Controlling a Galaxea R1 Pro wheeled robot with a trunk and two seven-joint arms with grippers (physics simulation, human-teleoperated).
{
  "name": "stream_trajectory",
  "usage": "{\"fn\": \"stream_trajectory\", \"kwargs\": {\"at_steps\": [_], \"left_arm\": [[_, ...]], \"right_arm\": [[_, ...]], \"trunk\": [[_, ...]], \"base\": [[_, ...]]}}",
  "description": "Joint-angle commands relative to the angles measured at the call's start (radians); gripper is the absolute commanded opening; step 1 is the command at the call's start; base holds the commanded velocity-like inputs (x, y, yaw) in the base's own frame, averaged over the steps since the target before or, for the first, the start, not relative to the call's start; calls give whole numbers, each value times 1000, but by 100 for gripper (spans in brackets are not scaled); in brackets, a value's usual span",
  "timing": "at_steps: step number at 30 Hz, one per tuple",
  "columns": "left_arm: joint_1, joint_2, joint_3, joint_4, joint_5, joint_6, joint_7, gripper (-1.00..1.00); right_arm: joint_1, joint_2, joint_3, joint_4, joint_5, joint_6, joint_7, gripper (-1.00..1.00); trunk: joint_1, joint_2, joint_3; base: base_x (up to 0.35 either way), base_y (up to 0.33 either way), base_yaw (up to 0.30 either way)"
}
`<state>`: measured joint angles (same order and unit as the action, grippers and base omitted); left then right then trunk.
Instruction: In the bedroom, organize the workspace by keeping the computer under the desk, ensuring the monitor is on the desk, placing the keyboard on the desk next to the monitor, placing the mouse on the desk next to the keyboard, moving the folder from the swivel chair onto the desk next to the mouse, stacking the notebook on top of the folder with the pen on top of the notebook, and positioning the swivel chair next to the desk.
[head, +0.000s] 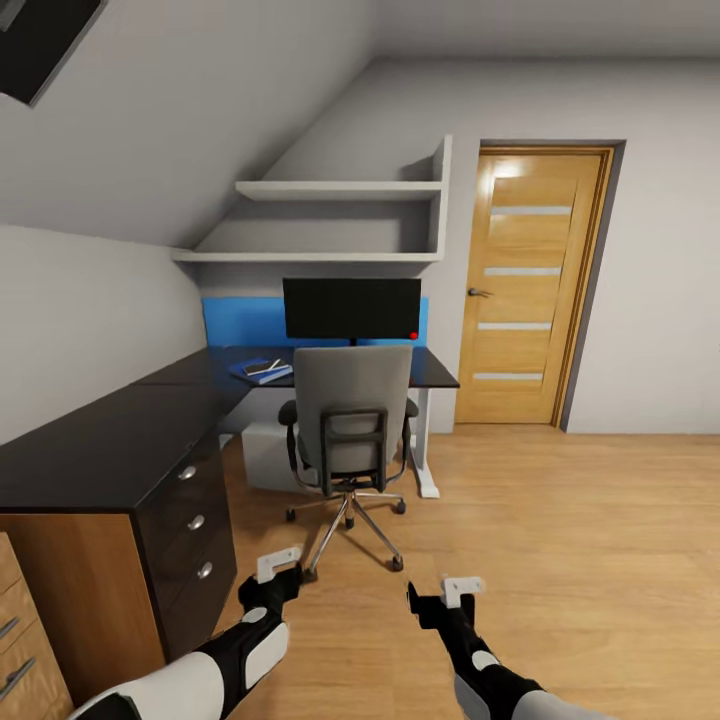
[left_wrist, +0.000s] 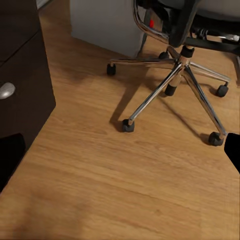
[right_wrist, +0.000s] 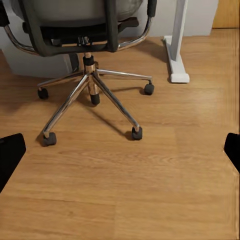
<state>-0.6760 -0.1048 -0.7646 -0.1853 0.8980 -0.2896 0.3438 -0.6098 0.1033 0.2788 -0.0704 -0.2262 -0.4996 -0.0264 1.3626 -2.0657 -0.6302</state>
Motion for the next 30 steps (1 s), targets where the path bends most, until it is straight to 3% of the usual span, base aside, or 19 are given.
{"fn": "stream_trajectory", "kwargs": {"at_steps": [1,8,13,17,26,30], "left_arm": [[3,0,-9,7,7,-13,5,100],[52,0,-10,74,6,-50,6,100],[137,0,-9,105,7,-72,5,100],[194,3,-8,113,8,-137,6,100],[314,8,-6,155,7,-237,3,100],[349,12,-6,158,7,-305,2,100]], "right_arm": [[0,0,10,21,-7,-29,-3,100],[54,-19,10,77,-6,-121,-22,100],[102,-44,11,86,-5,-143,-37,100],[119,-52,10,89,-10,-189,-41,100],[184,-61,10,90,-16,-381,-44,100],[193,-61,10,90,-16,-401,-44,100]], "trunk": [[-4,7,2],[-31,56,24],[-50,91,40],[-65,119,52],[-100,182,81],[-115,210,93]], "base": [[0,0,0],[0,0,0],[0,0,0],[0,0,0],[0,0,0],[0,0,0]]}}
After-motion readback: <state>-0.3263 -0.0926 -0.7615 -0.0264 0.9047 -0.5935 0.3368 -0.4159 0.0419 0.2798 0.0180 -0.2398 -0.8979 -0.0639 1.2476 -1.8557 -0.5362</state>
